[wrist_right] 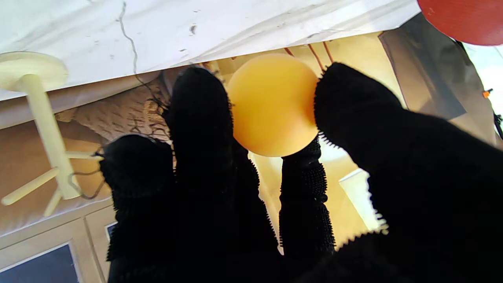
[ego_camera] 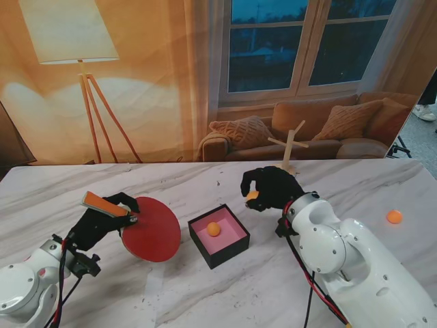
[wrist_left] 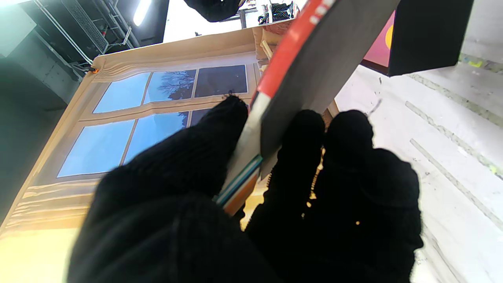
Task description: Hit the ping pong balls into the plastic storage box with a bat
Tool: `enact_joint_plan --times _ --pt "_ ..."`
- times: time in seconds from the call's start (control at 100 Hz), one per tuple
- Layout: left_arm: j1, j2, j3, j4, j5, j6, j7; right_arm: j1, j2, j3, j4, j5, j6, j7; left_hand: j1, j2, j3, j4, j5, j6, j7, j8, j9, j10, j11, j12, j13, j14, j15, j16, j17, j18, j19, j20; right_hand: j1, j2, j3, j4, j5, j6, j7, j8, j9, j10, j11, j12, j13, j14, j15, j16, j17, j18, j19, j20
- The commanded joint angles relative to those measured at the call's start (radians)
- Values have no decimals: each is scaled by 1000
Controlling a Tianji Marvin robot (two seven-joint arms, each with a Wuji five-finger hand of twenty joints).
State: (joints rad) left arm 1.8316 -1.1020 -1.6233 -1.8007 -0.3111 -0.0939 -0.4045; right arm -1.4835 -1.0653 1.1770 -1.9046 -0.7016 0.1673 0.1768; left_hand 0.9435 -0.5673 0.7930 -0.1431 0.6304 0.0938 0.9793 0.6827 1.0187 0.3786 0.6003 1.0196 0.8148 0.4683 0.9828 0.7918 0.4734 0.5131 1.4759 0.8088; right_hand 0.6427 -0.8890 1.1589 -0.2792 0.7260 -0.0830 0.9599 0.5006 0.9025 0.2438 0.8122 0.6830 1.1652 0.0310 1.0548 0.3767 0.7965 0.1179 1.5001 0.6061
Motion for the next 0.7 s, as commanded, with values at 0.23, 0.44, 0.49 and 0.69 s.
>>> enact_joint_plan --times 0.23,0.44,0.49,0.69 --pt "43 9 -30 -22 7 18 -42 69 -28 -104 -21 61 35 -19 58 4 105 -7 35 9 9 10 -42 -99 -30 11 1 66 27 10 -8 -92 -12 22 147 51 104 16 92 -2 106 26 73 -93 54 35 29 -2 21 4 17 1 46 1" --pt "58 7 -45 -6 -9 7 -48 118 -40 -163 -18 98 57 -42 59 6 102 -6 35 4 7 10 -44 -102 -34 12 -5 64 20 8 -14 -95 -17 21 148 52 103 16 92 -2 105 26 73 -94 54 36 28 -2 22 6 18 1 46 1" --pt "58 6 -45 0 -12 6 -45 129 -43 -174 -19 107 64 -46 59 7 101 -5 33 2 6 10 -44 -107 -35 12 -5 65 19 8 -15 -95 -17 20 148 52 103 16 92 -3 105 26 72 -95 53 36 29 -3 23 7 18 1 46 1" --pt "57 -6 -33 7 -21 3 7 167 -58 -213 -27 162 99 -69 58 8 97 -5 29 13 6 13 -44 -107 -37 17 -3 65 19 9 -13 -96 -16 21 149 53 102 16 92 -2 105 26 73 -94 53 37 28 -3 22 8 18 1 46 1"
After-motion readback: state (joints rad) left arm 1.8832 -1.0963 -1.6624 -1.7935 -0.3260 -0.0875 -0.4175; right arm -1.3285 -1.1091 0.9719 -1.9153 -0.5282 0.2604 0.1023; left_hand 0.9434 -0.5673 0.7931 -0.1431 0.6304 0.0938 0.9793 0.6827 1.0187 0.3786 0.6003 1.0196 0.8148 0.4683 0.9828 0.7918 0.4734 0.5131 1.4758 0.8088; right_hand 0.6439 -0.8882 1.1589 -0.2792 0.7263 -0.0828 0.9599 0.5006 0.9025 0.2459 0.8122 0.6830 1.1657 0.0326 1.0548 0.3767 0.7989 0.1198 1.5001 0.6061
